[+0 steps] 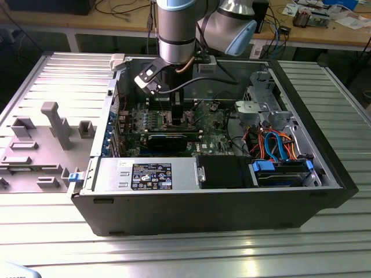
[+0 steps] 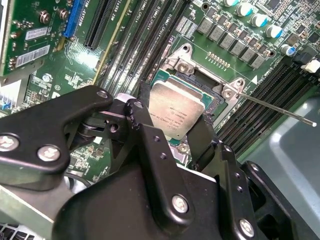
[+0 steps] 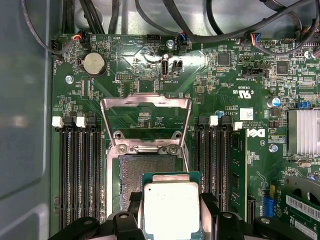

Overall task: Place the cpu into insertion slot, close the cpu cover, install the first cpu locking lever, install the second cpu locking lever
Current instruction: 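Place the cpu into insertion slot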

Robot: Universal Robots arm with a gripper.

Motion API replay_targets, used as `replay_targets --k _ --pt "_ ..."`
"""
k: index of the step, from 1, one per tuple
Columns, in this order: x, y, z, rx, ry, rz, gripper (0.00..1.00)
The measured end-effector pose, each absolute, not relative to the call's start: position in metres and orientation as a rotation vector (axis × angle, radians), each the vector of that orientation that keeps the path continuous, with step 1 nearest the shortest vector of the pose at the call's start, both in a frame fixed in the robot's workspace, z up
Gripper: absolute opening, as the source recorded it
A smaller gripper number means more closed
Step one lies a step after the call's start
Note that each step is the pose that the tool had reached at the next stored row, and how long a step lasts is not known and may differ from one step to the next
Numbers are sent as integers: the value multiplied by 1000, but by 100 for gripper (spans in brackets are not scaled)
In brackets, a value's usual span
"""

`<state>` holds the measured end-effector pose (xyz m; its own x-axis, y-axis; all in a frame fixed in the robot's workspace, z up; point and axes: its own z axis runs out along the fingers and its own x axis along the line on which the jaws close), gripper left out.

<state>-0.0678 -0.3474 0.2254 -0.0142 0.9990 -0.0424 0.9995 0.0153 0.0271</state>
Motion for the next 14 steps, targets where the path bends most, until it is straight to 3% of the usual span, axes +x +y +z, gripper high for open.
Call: replay_targets --k 14 --pt "-68 -347 220 2169 2201 -19 55"
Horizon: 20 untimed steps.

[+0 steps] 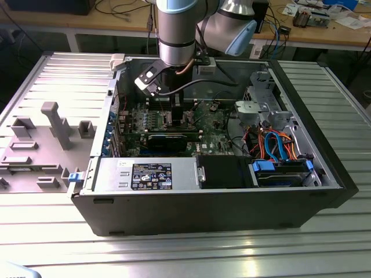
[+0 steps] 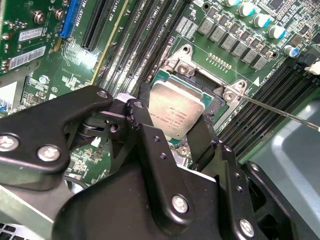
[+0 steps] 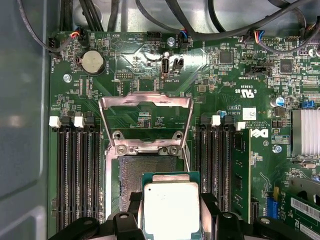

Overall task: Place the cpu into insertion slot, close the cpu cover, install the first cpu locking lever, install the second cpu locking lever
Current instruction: 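Place the cpu into insertion slot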

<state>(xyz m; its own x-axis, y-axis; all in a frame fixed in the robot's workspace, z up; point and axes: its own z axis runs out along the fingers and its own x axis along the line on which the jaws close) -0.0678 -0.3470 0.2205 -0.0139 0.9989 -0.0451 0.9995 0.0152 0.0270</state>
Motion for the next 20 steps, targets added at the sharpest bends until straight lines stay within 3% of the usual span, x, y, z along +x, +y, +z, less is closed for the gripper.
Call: replay_targets --k 20 --pt "-64 -336 214 2167 2200 -23 55"
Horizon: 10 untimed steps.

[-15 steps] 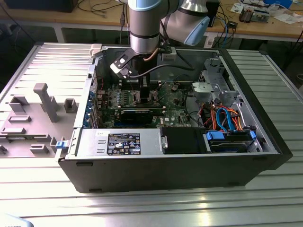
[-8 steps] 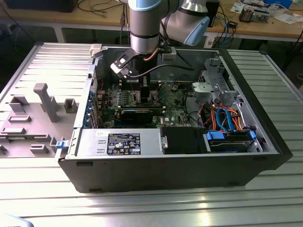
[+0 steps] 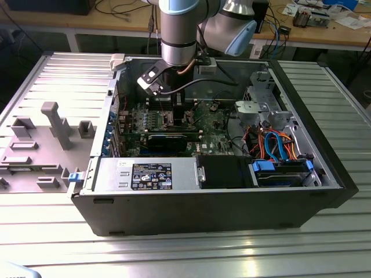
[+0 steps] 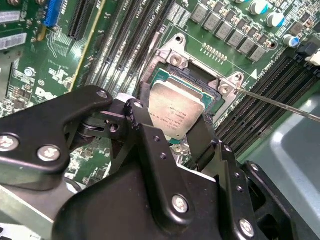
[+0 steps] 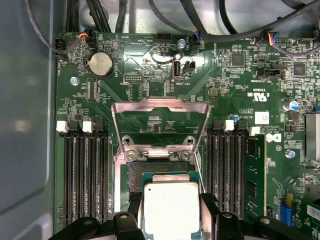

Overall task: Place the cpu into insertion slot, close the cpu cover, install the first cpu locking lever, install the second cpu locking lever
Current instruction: 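Place the cpu into insertion slot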

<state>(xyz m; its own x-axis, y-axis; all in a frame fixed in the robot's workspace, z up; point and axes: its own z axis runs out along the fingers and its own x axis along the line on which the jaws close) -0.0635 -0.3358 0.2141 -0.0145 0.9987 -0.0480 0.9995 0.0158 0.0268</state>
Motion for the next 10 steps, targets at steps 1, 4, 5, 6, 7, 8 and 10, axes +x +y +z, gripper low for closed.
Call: replay_targets --k 1,4,5,6,7,8,10 --pt "-63 -335 213 2167 2201 -22 55" --pt "-63 -334 211 2167 2200 -23 55" --pt "-63 -333 211 2167 2200 -23 55" --pt "-63 -331 210 2167 2200 -23 55" --pt "-63 -331 209 2167 2200 -23 55" --pt "-63 -330 209 2167 2200 -23 55" --pt "-63 -328 206 2167 2200 -23 55"
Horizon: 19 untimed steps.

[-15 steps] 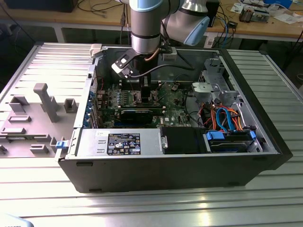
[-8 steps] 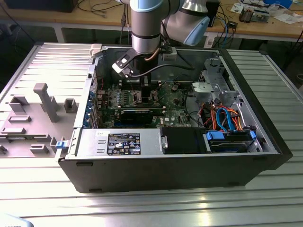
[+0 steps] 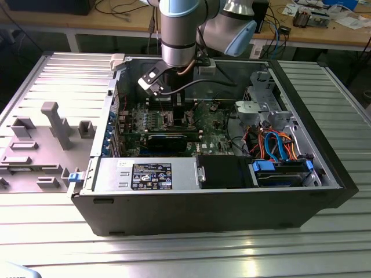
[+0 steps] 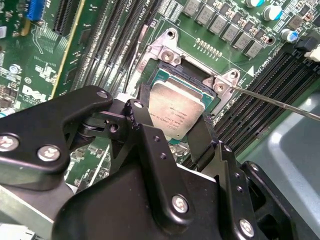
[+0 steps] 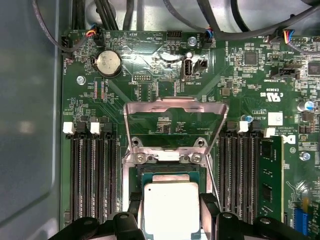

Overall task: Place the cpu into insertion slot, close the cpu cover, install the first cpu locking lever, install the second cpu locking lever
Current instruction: 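Place the cpu into insertion slot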

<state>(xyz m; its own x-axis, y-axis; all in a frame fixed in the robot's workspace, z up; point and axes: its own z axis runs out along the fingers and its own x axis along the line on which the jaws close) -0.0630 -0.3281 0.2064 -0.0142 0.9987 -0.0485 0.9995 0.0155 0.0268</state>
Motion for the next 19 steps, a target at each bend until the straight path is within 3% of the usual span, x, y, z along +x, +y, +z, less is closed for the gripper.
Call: replay_targets --k 19 --pt "-59 -326 197 2208 2160 -24 55"
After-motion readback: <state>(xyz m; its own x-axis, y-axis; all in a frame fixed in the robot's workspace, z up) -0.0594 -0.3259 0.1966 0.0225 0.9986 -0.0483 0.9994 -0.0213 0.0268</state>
